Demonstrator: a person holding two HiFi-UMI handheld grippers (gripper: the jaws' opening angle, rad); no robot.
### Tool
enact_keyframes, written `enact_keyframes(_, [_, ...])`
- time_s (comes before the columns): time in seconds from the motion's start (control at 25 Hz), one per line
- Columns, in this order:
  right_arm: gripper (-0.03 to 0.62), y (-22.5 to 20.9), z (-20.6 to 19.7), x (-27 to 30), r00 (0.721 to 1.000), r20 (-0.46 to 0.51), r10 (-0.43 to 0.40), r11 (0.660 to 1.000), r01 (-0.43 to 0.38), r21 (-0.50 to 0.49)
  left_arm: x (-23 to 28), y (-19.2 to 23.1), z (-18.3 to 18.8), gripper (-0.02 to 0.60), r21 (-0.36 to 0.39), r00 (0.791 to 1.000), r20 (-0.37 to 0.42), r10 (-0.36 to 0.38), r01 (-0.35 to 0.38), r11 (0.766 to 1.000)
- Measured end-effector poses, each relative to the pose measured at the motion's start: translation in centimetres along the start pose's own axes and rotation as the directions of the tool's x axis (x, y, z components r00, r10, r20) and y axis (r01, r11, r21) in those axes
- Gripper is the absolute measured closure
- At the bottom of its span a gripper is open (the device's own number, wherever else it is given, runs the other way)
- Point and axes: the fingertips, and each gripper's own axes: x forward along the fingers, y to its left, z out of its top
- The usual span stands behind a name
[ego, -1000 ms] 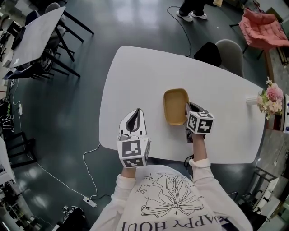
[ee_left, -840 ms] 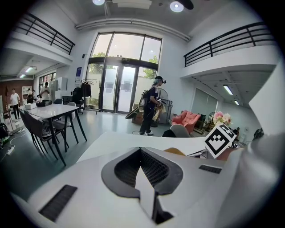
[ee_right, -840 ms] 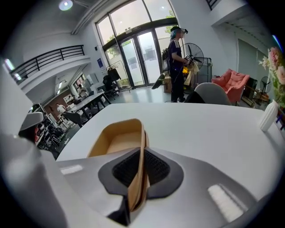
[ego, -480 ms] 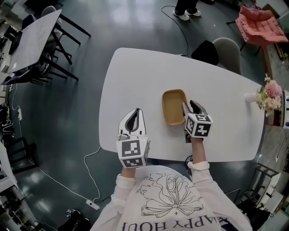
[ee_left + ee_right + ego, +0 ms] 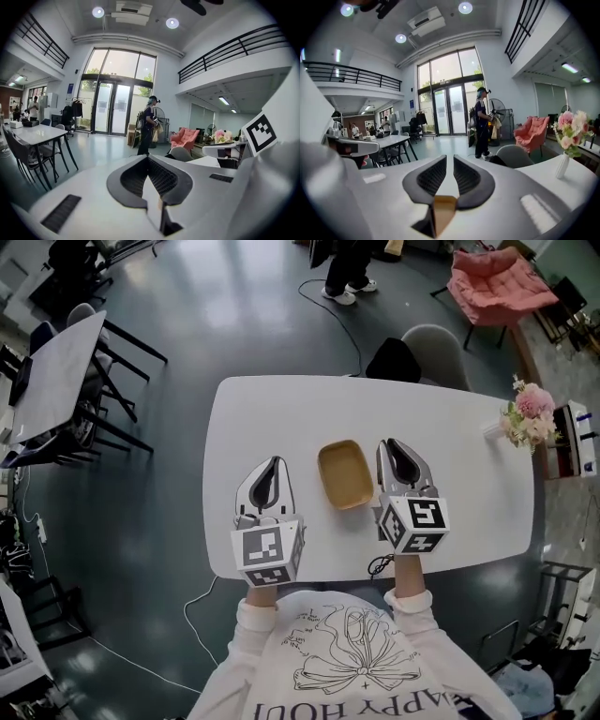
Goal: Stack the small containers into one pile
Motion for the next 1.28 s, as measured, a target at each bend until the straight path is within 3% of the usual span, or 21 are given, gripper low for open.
enact_keyframes(0.48, [0.568, 0.7, 6.8, -4.1, 0.981, 0.18, -0.066, 0.998, 0.07, -0.012, -1.3, -2.7, 7.8, 0.575, 0.062, 0.984, 0.155, -0.092, 0.083, 0.995])
enact_keyframes(0.76, [0.579, 1.2, 8.6, -5.3, 0.968, 0.237, -0.081, 0.995, 0.094, -0.043, -1.8, -3.1, 8.8, 0.575, 0.072, 0.978, 0.177, -0.106, 0.095, 0.993])
enact_keyframes(1.28, [0.582, 1.1, 9.0, -6.1, 0.962, 0.254, -0.097, 0.993, 0.11, -0.038, -2.0, -3.4, 8.8, 0.575, 0.076, 0.977, 0.179, -0.112, 0.099, 0.992])
